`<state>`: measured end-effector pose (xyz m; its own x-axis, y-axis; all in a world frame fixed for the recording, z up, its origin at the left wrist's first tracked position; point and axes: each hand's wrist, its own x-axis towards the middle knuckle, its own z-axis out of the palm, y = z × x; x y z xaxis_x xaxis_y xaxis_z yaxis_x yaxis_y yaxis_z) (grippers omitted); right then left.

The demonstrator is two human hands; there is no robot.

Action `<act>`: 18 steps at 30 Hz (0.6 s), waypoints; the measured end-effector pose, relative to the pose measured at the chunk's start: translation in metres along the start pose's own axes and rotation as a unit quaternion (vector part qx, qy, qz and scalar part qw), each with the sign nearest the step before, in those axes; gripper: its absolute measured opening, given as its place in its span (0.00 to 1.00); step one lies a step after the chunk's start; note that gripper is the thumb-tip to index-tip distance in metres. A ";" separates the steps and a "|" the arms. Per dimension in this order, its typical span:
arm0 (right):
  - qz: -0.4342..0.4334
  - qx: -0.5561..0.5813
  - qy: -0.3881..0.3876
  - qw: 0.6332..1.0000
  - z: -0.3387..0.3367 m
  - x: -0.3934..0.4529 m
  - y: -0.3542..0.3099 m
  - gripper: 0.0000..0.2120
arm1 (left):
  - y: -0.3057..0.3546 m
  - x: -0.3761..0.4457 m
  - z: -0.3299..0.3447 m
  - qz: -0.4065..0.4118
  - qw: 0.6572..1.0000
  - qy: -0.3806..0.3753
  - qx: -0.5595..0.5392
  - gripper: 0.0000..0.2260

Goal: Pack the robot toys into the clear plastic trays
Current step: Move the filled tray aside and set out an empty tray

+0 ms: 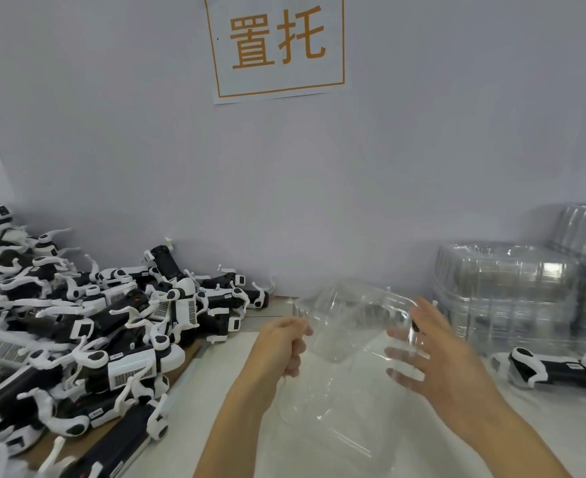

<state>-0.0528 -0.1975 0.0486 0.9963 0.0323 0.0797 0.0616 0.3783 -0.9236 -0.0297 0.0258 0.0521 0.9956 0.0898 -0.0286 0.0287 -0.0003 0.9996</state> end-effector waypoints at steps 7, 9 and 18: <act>0.060 -0.019 0.105 0.992 -0.001 0.005 0.017 0.18 | -0.007 0.004 -0.042 0.107 0.939 0.262 0.194 0.05; 0.092 -0.038 0.134 0.986 -0.003 0.006 0.022 0.17 | -0.002 -0.001 -0.058 0.136 0.869 0.414 0.235 0.08; 0.100 -0.104 0.186 0.972 -0.001 0.004 0.028 0.16 | -0.008 -0.019 -0.101 -0.058 0.789 0.389 0.472 0.20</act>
<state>-0.0474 -0.1880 0.0227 0.9403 -0.2650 -0.2136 -0.1624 0.2022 -0.9658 -0.0576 0.1249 0.0448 0.6362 0.7273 0.2576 0.5348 -0.6563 0.5322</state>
